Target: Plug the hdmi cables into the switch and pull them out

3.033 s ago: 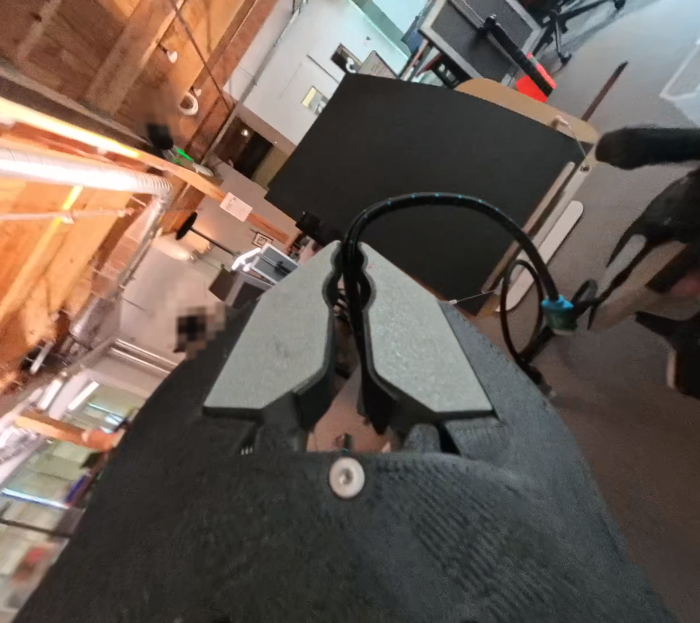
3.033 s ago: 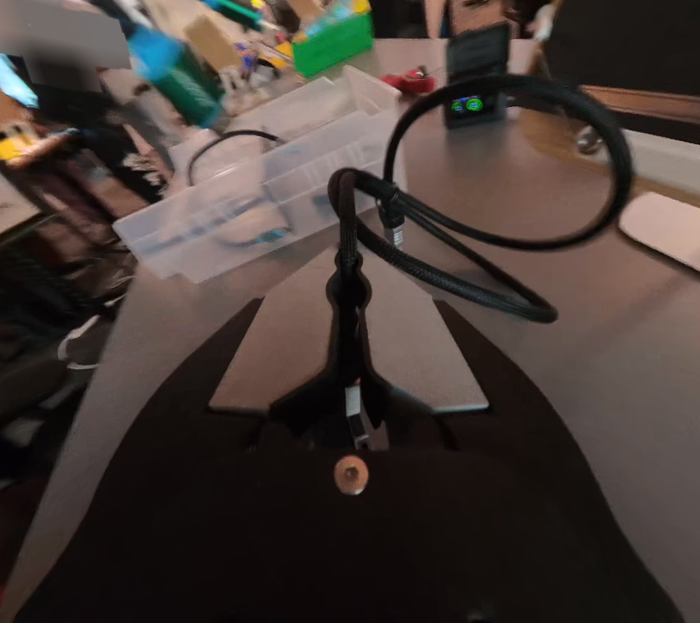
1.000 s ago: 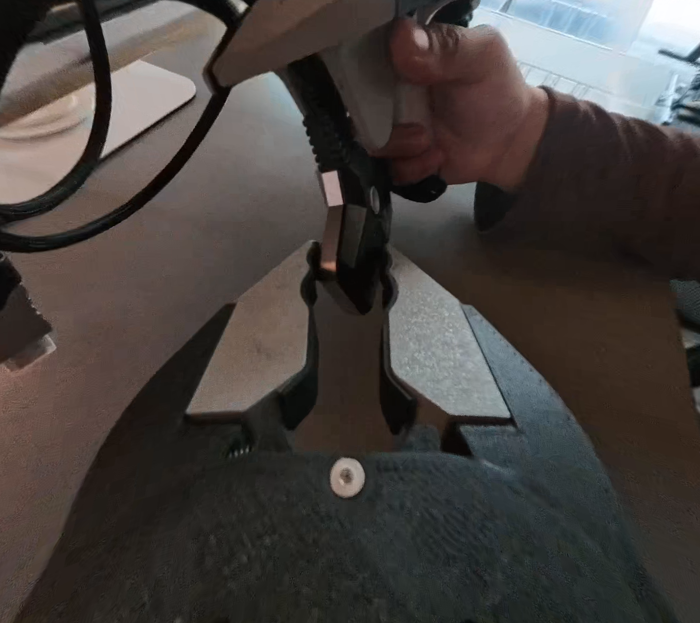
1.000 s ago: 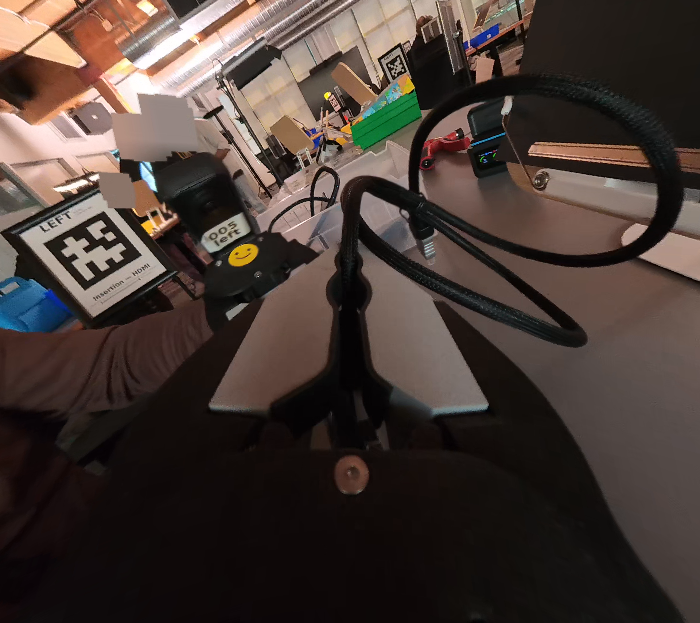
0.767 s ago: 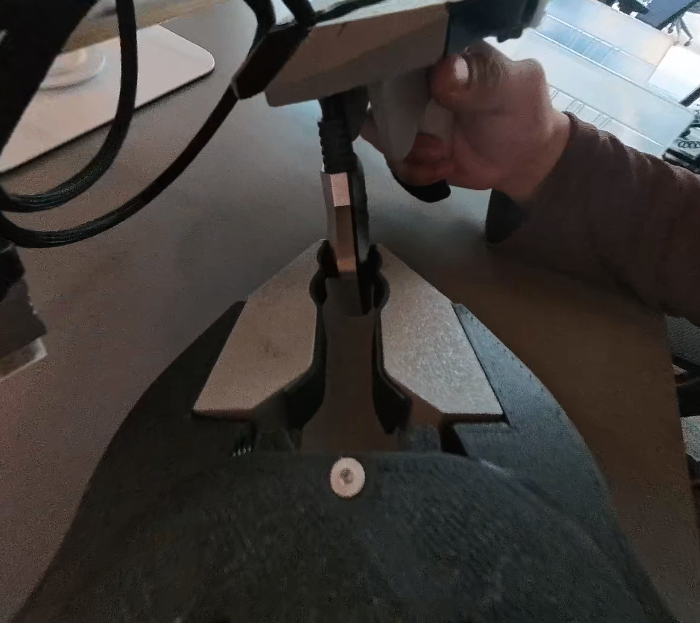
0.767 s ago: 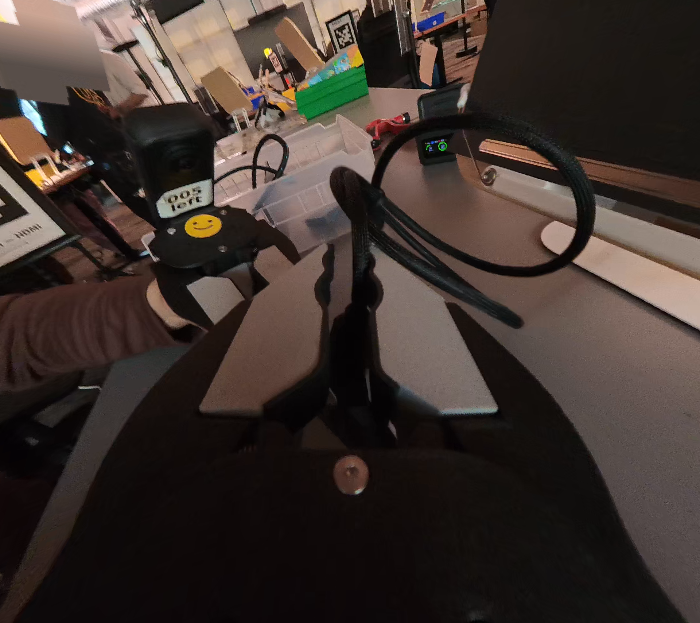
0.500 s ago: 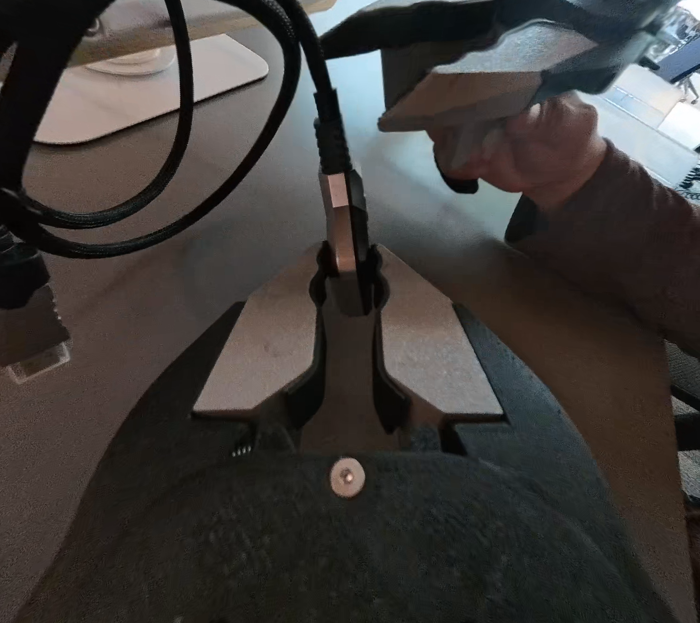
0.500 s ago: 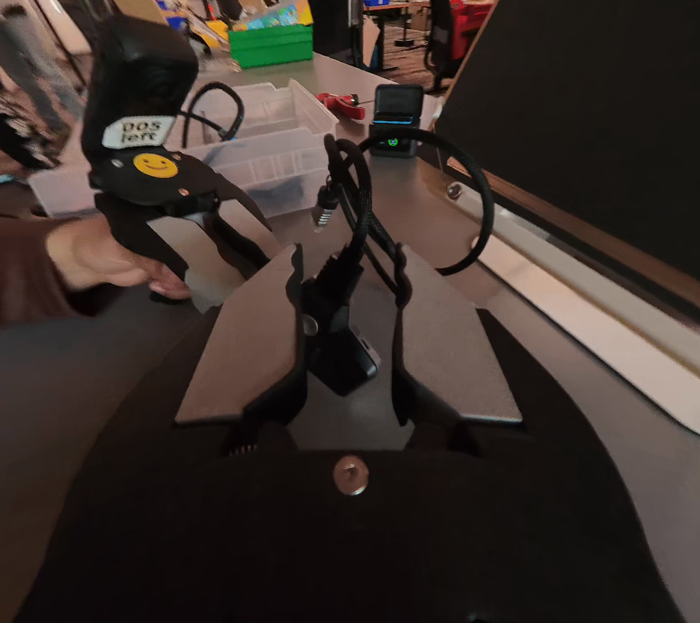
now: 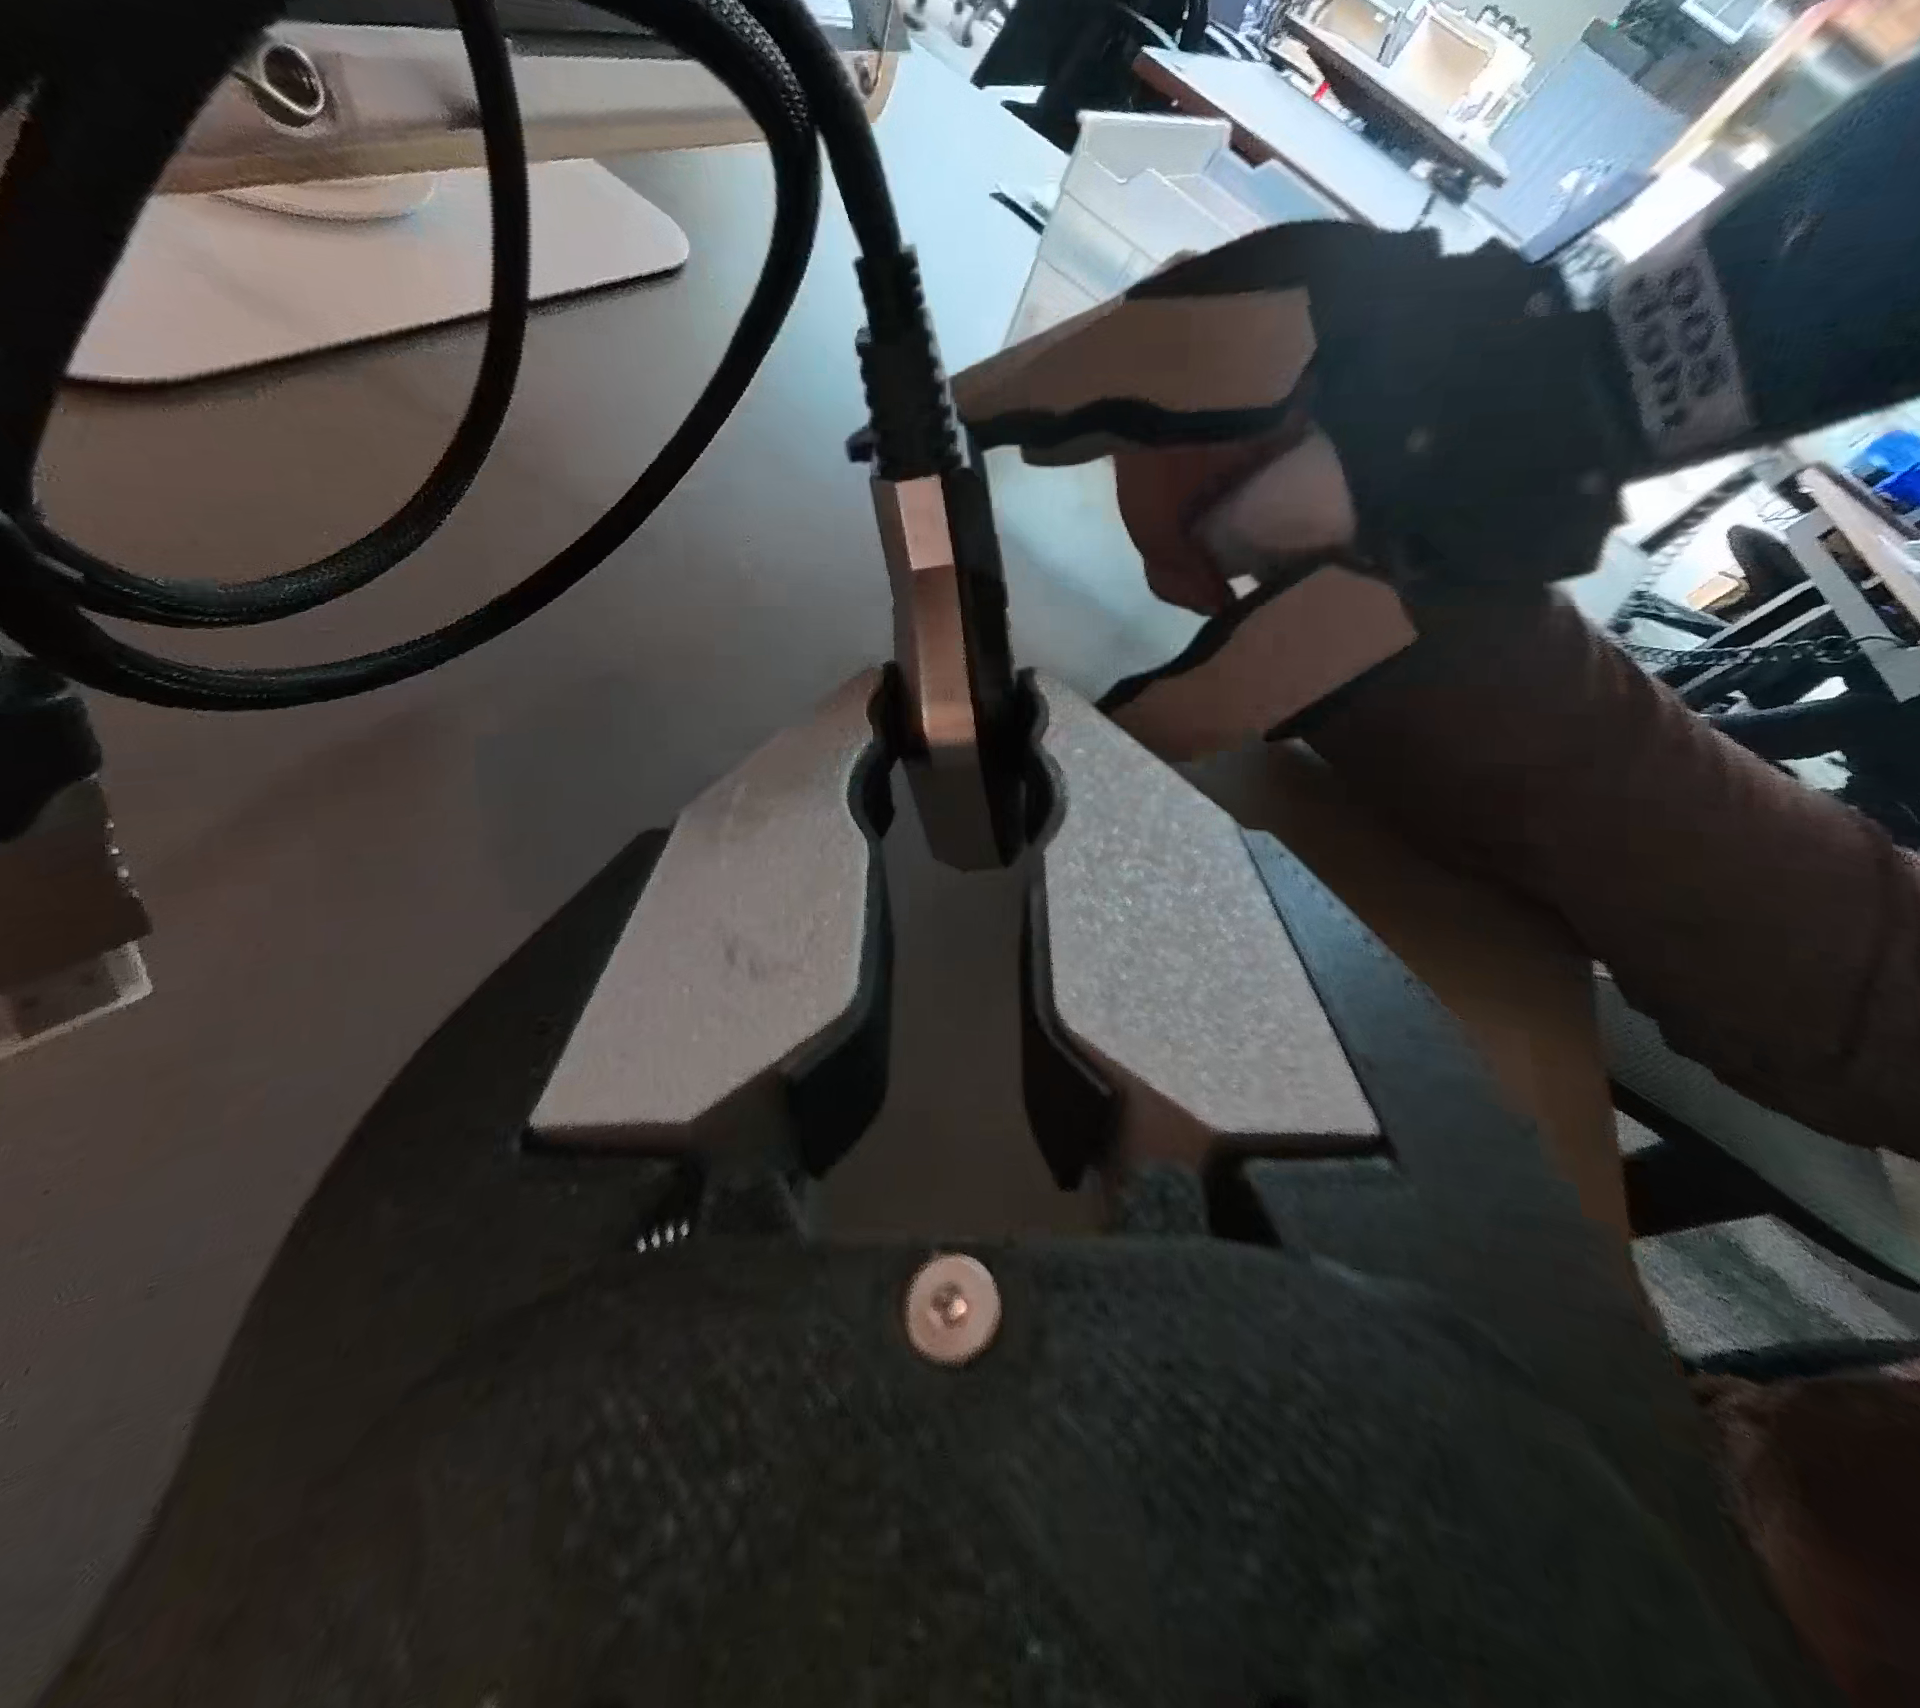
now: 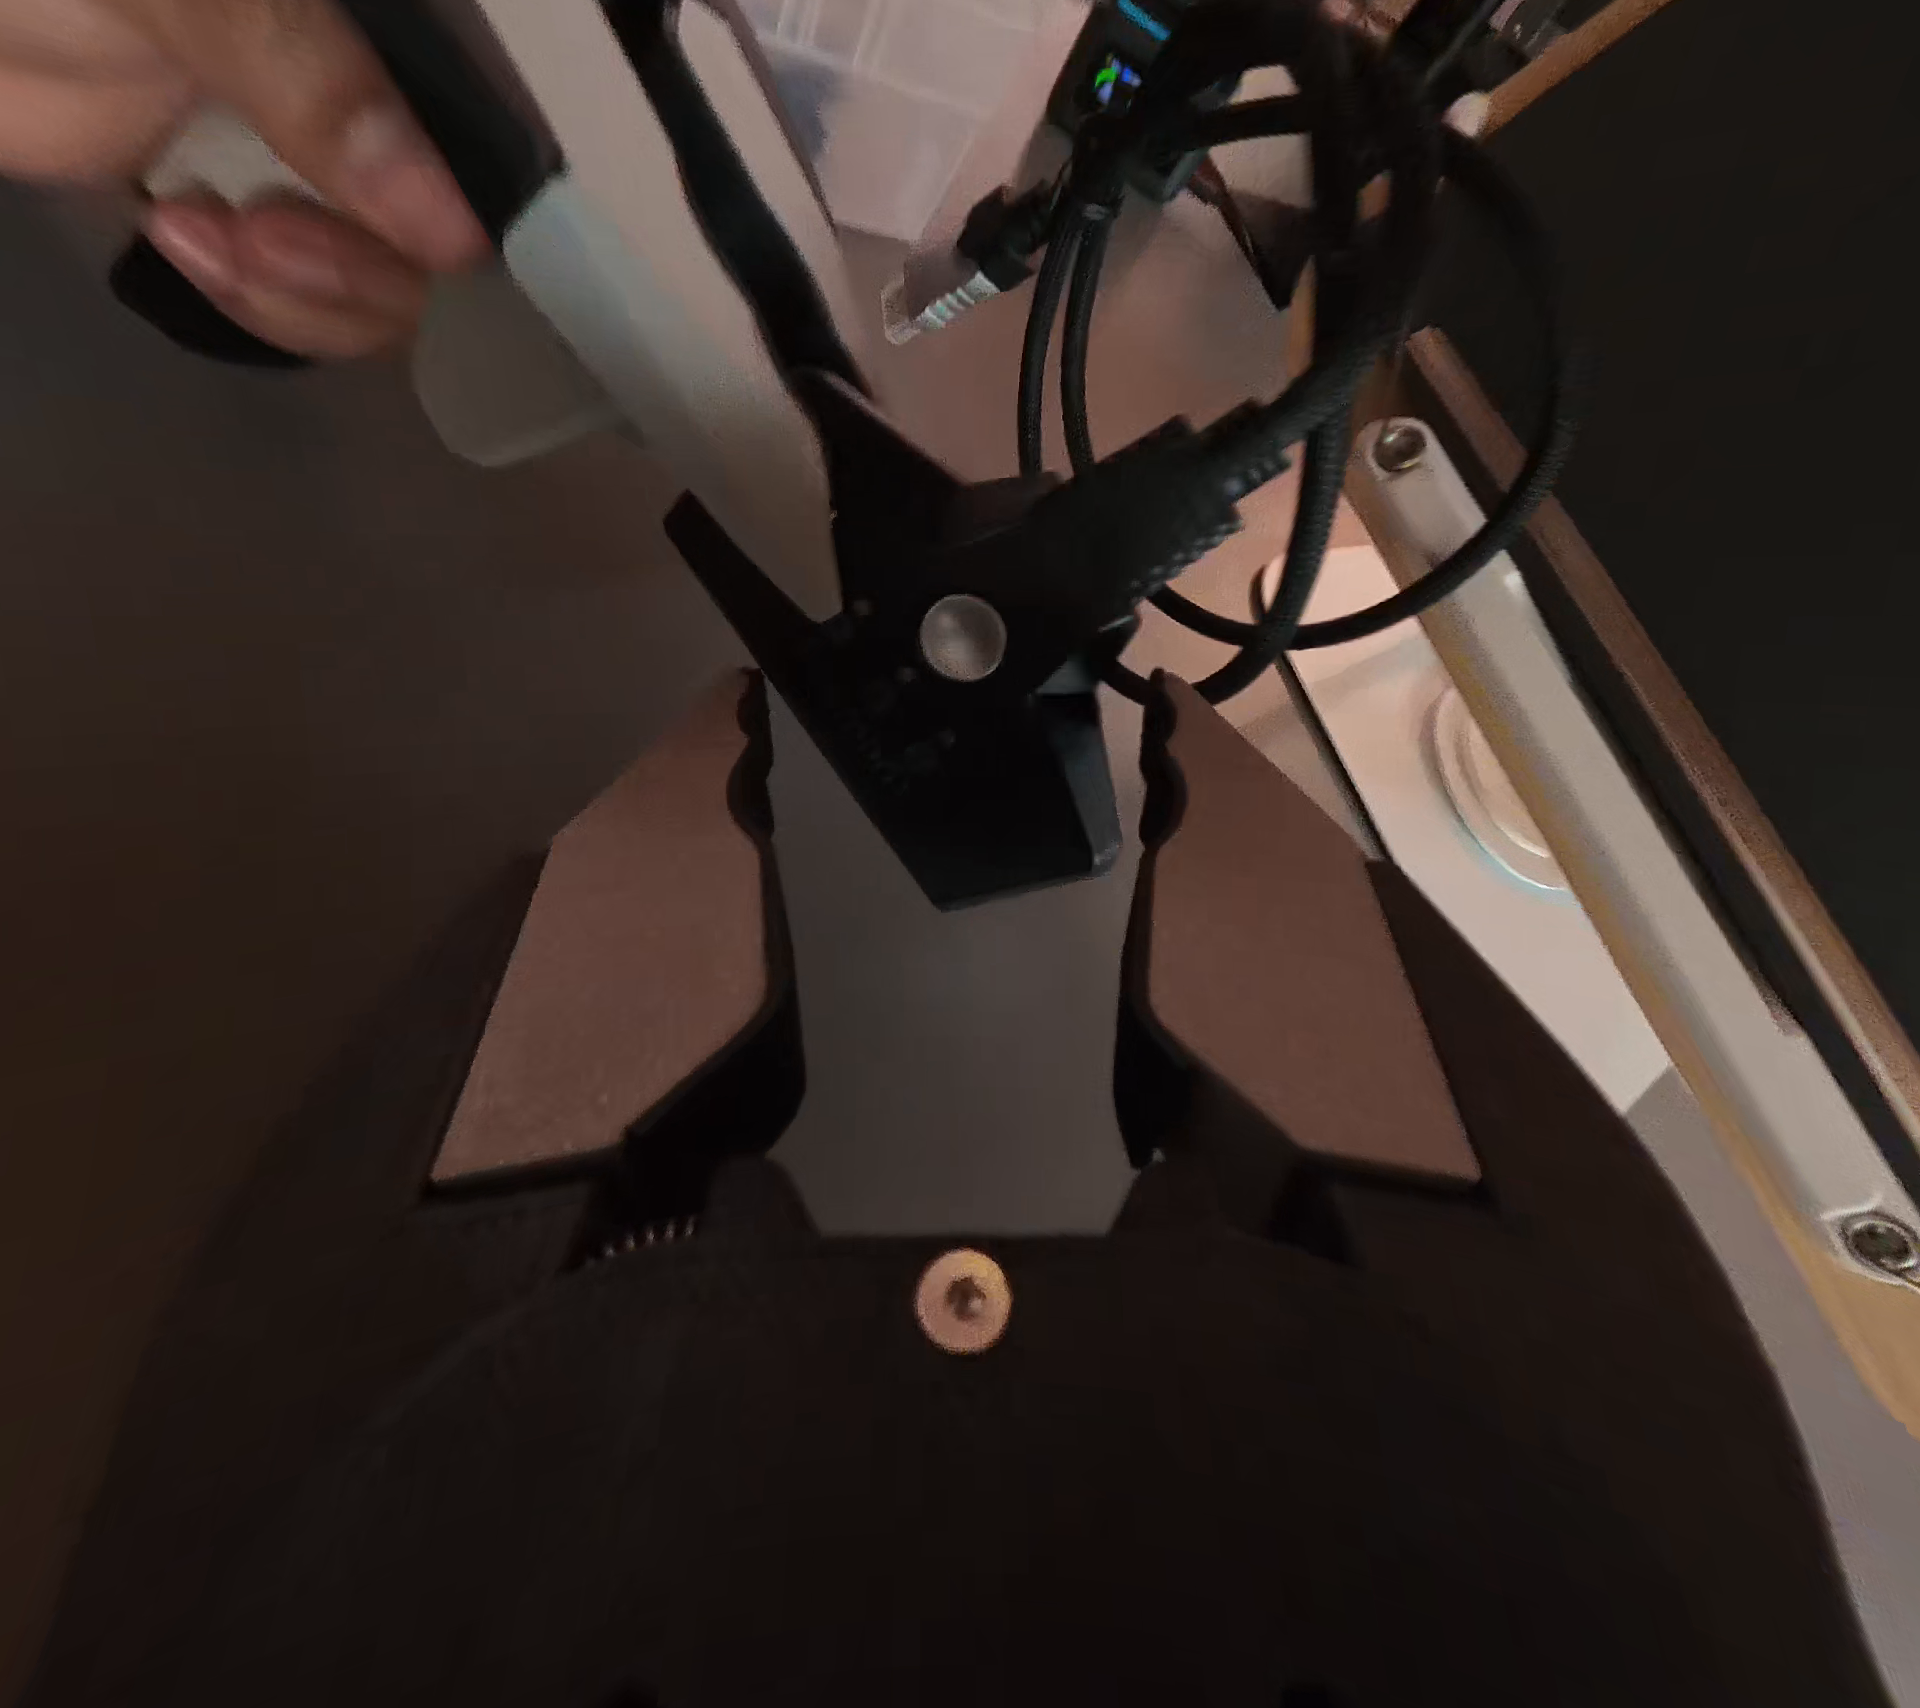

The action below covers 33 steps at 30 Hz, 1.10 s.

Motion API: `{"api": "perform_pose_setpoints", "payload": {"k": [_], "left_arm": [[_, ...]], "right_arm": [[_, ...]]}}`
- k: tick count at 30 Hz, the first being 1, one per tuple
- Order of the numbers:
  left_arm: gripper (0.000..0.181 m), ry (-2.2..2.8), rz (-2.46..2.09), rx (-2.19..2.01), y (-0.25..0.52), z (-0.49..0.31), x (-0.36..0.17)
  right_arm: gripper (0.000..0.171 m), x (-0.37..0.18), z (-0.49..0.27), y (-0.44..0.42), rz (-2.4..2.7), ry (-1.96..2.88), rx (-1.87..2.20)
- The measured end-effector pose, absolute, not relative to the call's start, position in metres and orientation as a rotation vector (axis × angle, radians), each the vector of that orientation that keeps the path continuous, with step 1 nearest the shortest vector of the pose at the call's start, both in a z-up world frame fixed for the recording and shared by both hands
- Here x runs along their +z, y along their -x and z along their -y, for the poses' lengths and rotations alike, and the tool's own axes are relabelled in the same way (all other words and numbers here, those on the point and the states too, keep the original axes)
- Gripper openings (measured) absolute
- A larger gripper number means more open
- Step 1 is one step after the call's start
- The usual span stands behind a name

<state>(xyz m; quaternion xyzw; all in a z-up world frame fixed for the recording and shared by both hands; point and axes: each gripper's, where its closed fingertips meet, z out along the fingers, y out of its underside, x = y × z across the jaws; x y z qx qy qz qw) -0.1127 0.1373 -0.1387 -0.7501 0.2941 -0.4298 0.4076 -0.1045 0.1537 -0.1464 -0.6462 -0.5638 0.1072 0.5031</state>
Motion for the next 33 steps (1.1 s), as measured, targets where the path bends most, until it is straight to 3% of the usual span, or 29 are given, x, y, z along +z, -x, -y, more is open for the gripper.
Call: {"api": "perform_pose_setpoints", "payload": {"k": [5,11,23,33], "left_arm": [[0.02,1.902,-0.726,-1.19,0.111,-0.133,-0.138],[0.021,1.886,-0.744,-1.18,0.11,-0.133,-0.138],[0.042,1.759,-0.862,-0.771,0.117,-0.143,-0.131],[0.048,1.703,-0.882,-0.618,0.121,-0.147,-0.127]], "right_arm": [[0.067,-0.162,-0.162,0.108,1.417,1.537,0.037],[0.066,-0.164,-0.16,0.106,1.457,1.588,0.056],[0.066,-0.165,-0.158,0.104,1.46,1.676,0.073],[0.066,-0.167,-0.162,0.098,1.457,1.707,0.049]]}}
